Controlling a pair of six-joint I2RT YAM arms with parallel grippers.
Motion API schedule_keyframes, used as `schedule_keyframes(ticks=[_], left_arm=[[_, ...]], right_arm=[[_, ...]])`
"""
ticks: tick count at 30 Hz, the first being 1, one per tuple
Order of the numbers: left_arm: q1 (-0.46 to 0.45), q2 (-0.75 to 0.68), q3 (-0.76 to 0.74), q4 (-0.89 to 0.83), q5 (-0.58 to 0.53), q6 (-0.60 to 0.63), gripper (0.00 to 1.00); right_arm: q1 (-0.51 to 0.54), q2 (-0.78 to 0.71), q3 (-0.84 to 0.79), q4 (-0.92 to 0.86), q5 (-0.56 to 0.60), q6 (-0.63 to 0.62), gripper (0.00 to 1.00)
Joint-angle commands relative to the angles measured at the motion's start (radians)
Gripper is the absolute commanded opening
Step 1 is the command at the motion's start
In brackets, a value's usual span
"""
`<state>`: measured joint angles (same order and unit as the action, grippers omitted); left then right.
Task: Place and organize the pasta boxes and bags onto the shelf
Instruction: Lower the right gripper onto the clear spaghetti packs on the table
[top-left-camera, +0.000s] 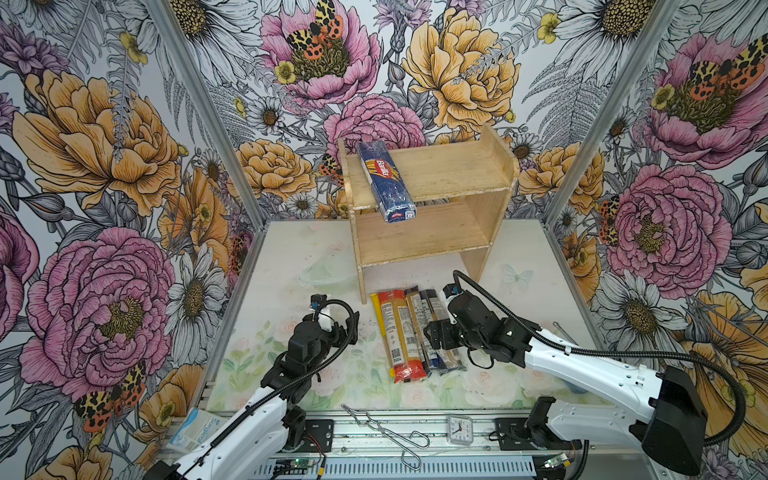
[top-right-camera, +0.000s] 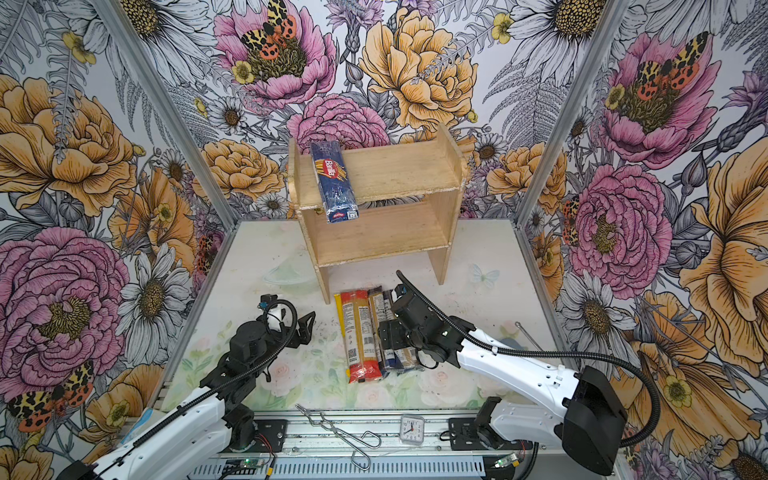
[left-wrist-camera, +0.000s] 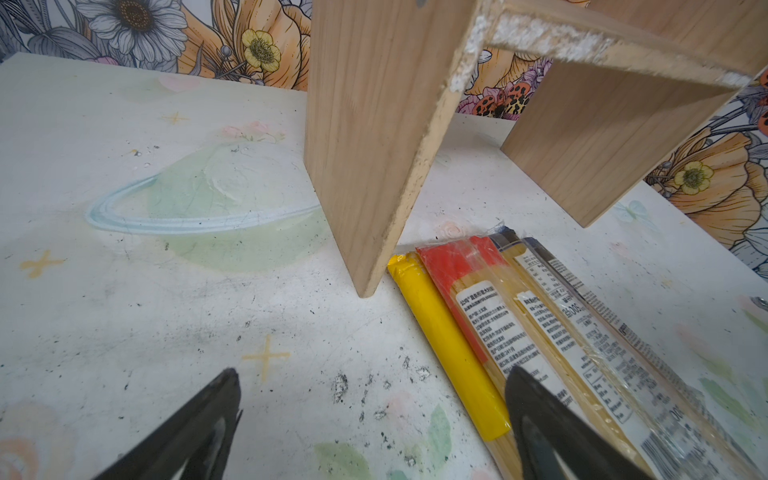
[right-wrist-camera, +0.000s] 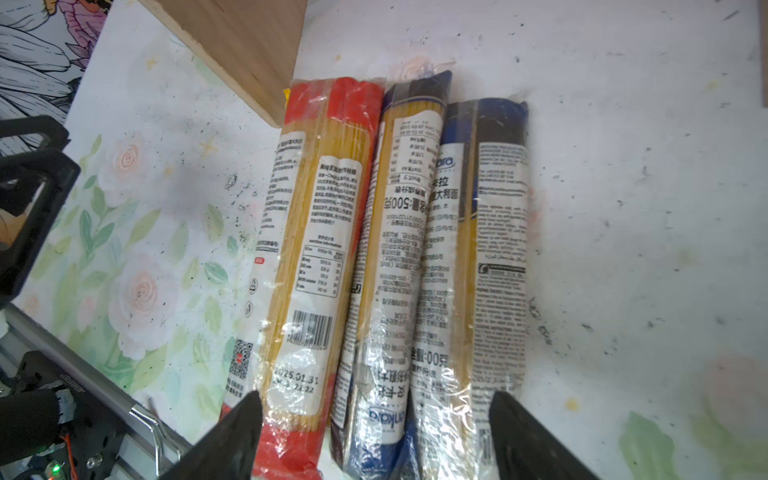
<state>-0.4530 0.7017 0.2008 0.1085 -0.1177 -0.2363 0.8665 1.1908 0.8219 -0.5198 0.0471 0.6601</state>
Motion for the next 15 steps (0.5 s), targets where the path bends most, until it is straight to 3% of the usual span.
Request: schedule_keyframes(ticks=[1, 15], left_arm=[[0.011, 0.005, -0.003, 0.016, 0.013, -0.004, 0.99], [0.015, 0.007, -0.006, 0.025, 0.036, 0.004, 0.99]], right_arm=[[0.037, 0.047, 0.011, 0.078, -0.047, 0.038, 0.88], [0.154, 0.325, 0.155, 0.083, -0.008, 0.056, 0.97]])
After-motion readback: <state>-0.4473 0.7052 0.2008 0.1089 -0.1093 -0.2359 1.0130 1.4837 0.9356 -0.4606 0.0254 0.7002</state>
